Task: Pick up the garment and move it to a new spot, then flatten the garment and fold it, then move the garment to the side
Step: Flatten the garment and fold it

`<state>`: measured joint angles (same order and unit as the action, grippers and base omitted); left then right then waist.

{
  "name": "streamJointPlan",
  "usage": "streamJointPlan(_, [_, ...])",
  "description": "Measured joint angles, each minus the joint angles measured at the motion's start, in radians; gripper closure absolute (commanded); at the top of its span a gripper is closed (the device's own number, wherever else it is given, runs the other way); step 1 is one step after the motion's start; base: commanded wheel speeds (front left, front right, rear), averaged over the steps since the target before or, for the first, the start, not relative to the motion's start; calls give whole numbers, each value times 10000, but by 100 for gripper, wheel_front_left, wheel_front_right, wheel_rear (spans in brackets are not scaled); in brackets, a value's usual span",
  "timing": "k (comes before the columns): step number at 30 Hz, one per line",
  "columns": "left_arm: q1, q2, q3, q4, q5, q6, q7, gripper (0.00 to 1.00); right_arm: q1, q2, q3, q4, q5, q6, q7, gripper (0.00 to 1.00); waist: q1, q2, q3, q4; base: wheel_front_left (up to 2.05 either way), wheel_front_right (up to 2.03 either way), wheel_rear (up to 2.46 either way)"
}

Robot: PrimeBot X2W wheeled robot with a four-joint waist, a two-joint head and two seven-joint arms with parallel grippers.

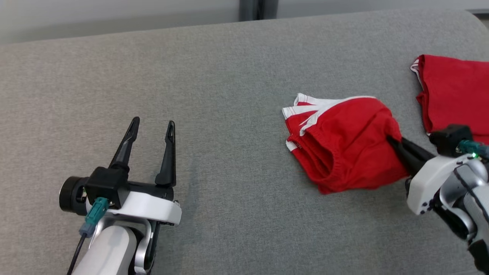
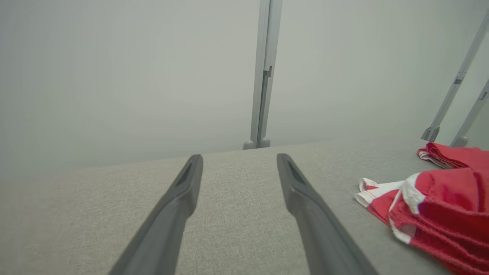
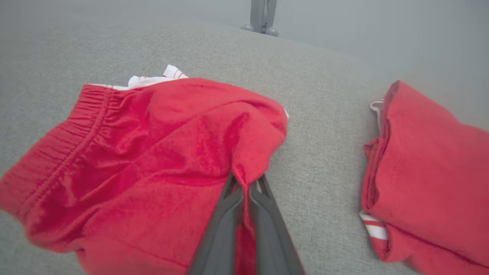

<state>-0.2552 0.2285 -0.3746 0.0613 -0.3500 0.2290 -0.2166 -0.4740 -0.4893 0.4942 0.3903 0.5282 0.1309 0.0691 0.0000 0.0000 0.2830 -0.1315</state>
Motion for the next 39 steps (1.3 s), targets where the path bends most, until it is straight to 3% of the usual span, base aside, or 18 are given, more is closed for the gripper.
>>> streamJointPlan(8, [-830, 155, -199, -324, 299, -92, 328, 0, -1786, -1243, 382, 393, 360, 0, -713, 100, 0, 0, 1169, -587, 0, 0, 0])
streamJointPlan(19, [-1460, 422, -332, -625, 589, -163, 683, 0, -2525, -2619, -50, 1145, 1047, 0, -1317, 100, 0, 0, 2262, -1048, 0, 0, 0])
streamJointPlan(25, [-1773, 604, -416, -884, 725, -171, 938, 0, -2956, -2727, -671, 2063, 1409, 0, -2080, 100, 0, 0, 2755, -1142, 0, 0, 0])
streamJointPlan(30, [-1846, 721, -439, -1032, 779, -169, 1116, 0, -3008, -2251, -679, 3053, 1891, 0, -2451, 100, 0, 0, 3060, -1103, 0, 0, 0])
streamJointPlan(31, [-1846, 738, -441, -1049, 779, -169, 1133, 0, -3031, -2134, -667, 3262, 2057, 0, -2456, 93, 0, 0, 3096, -1087, 0, 0, 0])
streamJointPlan(32, [-1849, 748, -443, -1078, 779, -167, 1168, 0, -3060, -2021, -648, 3476, 2222, 0, -2410, 73, 0, 0, 3126, -1073, 0, 0, 0])
streamJointPlan(33, [-1854, 759, -449, -1095, 782, -165, 1193, 0, -3066, -1921, -606, 3707, 2314, 0, -2326, 5, 0, 0, 3150, -1057, 0, 0, 0])
streamJointPlan(34, [-1855, 773, -451, -1103, 784, -163, 1197, 0, -3065, -1824, -558, 3904, 2441, 0, -2309, 0, 0, 0, 3167, -1044, 0, 0, 0])
streamJointPlan(39, [-1862, 813, -460, -1122, 784, -121, 1208, 0, -3075, -1565, -387, 4456, 2934, 0, -2581, 0, 0, 0, 3138, -1047, 0, 0, 0])
